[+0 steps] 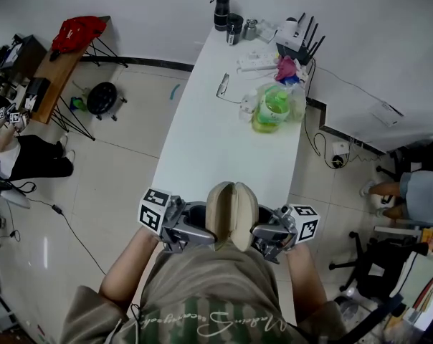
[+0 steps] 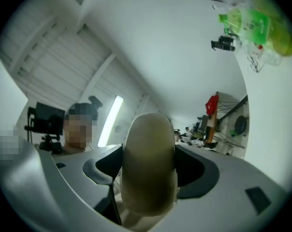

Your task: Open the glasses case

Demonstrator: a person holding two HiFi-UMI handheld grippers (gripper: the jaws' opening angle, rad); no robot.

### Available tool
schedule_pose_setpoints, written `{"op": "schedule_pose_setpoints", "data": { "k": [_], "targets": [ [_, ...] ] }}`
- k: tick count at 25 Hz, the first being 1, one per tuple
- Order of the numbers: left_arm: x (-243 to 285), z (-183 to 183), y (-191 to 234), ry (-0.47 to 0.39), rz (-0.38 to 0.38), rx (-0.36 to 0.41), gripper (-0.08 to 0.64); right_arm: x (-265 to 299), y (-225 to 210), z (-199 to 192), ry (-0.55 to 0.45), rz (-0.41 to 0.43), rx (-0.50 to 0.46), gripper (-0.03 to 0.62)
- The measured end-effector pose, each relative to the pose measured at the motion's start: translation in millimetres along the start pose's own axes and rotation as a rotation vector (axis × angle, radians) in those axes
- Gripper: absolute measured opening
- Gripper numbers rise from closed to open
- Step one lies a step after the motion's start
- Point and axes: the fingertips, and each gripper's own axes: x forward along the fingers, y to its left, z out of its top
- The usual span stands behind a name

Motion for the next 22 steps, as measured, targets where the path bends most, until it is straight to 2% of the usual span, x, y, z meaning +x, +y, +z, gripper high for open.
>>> {"op": "schedule_pose_setpoints", "data": {
  "k": [4, 8, 10, 12, 14, 15, 17, 20, 22],
  "targets": [
    [5, 4, -25, -0.003, -0.148, -0.03, 0.373, 2, 23, 1, -0.045, 0.157, 0.07, 0.337],
    [6, 17, -56, -0.071, -0.355, -0.044, 0.373, 13, 47, 10, -0.121, 0.343, 0.18, 0.337],
    [3, 20, -71, -0.097, -0.445, -0.035, 0.373, 21, 57, 10, -0.133, 0.41, 0.214, 0.337],
    [2, 23, -80, -0.119, -0.502, -0.035, 0.373, 27, 63, 12, -0.143, 0.462, 0.258, 0.337],
    [4, 26, -82, -0.136, -0.521, -0.049, 0.373, 27, 64, 15, -0.161, 0.495, 0.298, 0.337],
    [5, 27, -79, -0.142, -0.502, -0.05, 0.373, 25, 62, 17, -0.172, 0.485, 0.296, 0.337],
    [5, 27, -60, -0.139, -0.381, -0.026, 0.373, 18, 49, 21, -0.177, 0.377, 0.212, 0.337],
    [1, 18, -22, -0.064, -0.113, 0.068, 0.373, 7, 24, 25, -0.108, 0.081, -0.062, 0.337],
    [-4, 12, -11, -0.026, 0.001, 0.133, 0.373, 1, 17, 32, -0.099, -0.06, -0.173, 0.337]
  ]
}}
